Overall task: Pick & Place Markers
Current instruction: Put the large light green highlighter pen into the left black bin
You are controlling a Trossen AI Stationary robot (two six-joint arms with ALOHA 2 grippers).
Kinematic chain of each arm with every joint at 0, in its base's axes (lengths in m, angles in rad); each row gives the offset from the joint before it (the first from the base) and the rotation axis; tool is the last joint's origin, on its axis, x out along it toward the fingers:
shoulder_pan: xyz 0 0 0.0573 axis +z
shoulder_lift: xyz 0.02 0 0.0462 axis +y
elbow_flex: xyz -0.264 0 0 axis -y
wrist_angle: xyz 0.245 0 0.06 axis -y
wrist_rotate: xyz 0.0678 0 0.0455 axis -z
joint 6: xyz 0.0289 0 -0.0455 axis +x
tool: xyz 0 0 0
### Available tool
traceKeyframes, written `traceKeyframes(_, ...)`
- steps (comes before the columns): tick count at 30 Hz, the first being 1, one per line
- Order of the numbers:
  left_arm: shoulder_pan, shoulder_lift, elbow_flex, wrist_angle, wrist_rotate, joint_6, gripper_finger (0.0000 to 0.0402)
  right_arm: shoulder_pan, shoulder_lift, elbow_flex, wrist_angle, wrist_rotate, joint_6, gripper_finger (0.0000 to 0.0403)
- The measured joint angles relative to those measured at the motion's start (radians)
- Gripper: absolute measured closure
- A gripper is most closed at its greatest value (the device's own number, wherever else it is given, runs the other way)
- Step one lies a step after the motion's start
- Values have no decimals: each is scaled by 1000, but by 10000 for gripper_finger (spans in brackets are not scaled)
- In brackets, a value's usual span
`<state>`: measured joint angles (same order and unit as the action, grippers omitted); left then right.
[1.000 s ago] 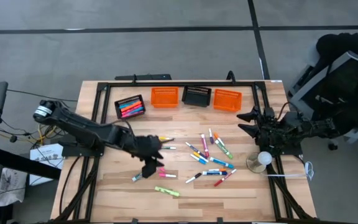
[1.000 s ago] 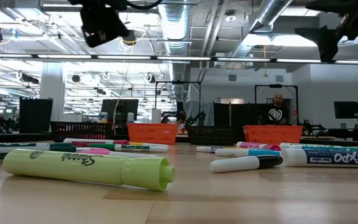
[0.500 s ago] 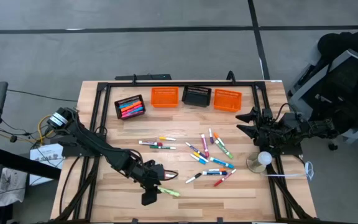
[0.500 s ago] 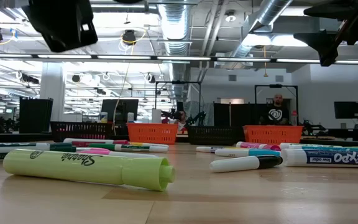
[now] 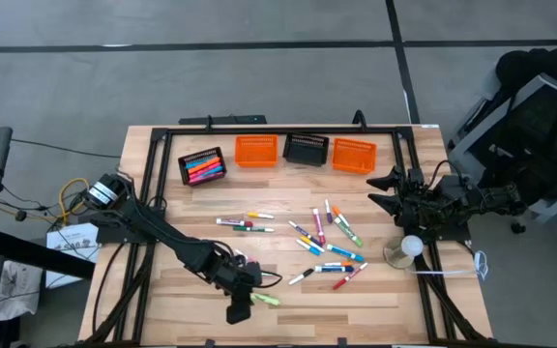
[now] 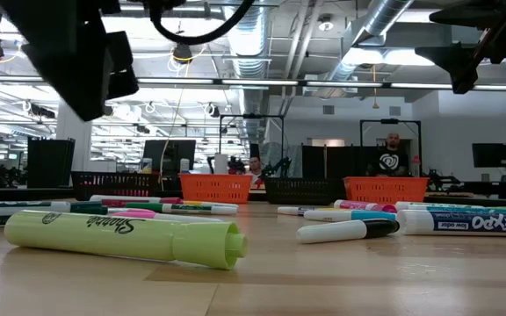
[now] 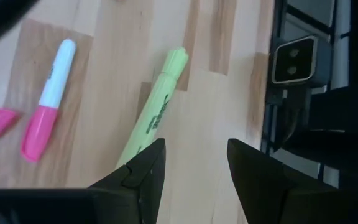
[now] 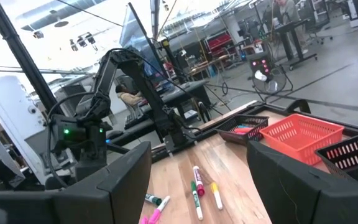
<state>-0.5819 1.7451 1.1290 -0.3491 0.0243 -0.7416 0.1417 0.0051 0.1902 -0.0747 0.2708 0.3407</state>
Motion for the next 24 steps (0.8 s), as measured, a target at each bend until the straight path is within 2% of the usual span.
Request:
traceKeyframes(7, 0, 6, 0, 29, -53, 88, 229, 0, 0, 0, -4, 0, 0, 148)
traceKeyframes(13, 0, 52, 1, 74, -58, 169, 229, 0, 0, 2, -31, 0, 0, 148)
traceKeyframes(24, 7, 132, 0, 97, -42, 188, 209, 0, 0, 2, -53, 0, 0, 148)
